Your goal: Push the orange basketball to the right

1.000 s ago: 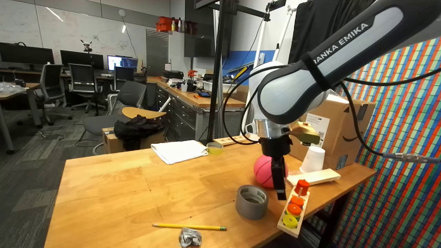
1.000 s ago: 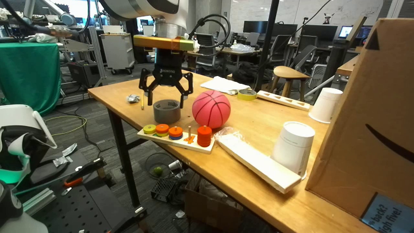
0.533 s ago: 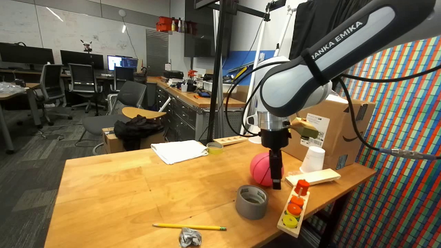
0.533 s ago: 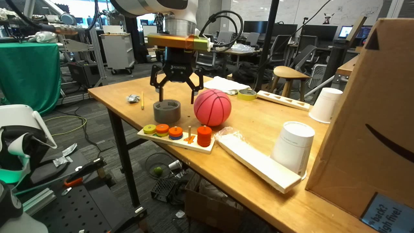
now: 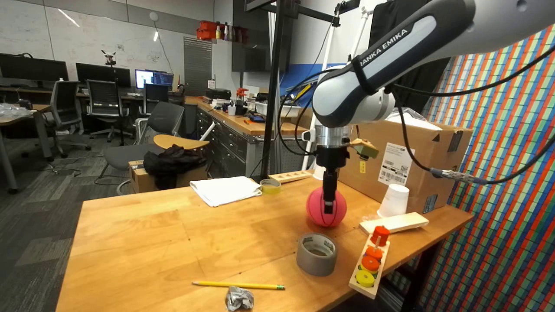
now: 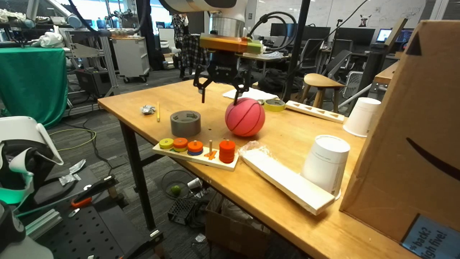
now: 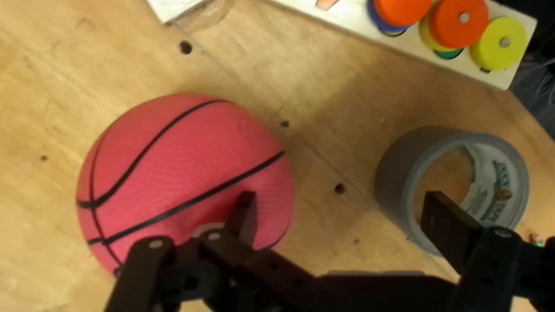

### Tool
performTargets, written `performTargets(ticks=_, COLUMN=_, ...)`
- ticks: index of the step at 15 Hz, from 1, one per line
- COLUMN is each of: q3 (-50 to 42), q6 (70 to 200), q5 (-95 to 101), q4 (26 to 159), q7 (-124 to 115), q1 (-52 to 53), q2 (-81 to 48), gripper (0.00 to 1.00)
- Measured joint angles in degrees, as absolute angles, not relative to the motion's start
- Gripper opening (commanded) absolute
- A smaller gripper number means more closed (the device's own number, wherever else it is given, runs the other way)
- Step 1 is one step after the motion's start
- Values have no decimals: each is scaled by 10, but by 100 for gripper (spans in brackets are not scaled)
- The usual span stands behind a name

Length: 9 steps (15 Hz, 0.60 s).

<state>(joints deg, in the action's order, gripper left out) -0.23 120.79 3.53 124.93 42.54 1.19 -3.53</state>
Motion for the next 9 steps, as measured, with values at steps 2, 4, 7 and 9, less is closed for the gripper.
performTargets(ticks=2, q3=-3, q6=1212, q5=37, q4=1186, q7=436, q1=-1, q2=-72, gripper=100)
performTargets(ticks=4, q3=-5, q6=1223, q5=61, q4=1127, q7=441, q1=-14, q2=-105, gripper=100)
performTargets(ticks=7, q3=-11, q6=1241, q5=119, q4=1080, q7=439, q1=-27, q2=-131, gripper=100)
performTargets(ticks=9, q3=-10, q6=1249, q5=128, q4=1076, q7=436, q1=-27, q2=-128, gripper=100)
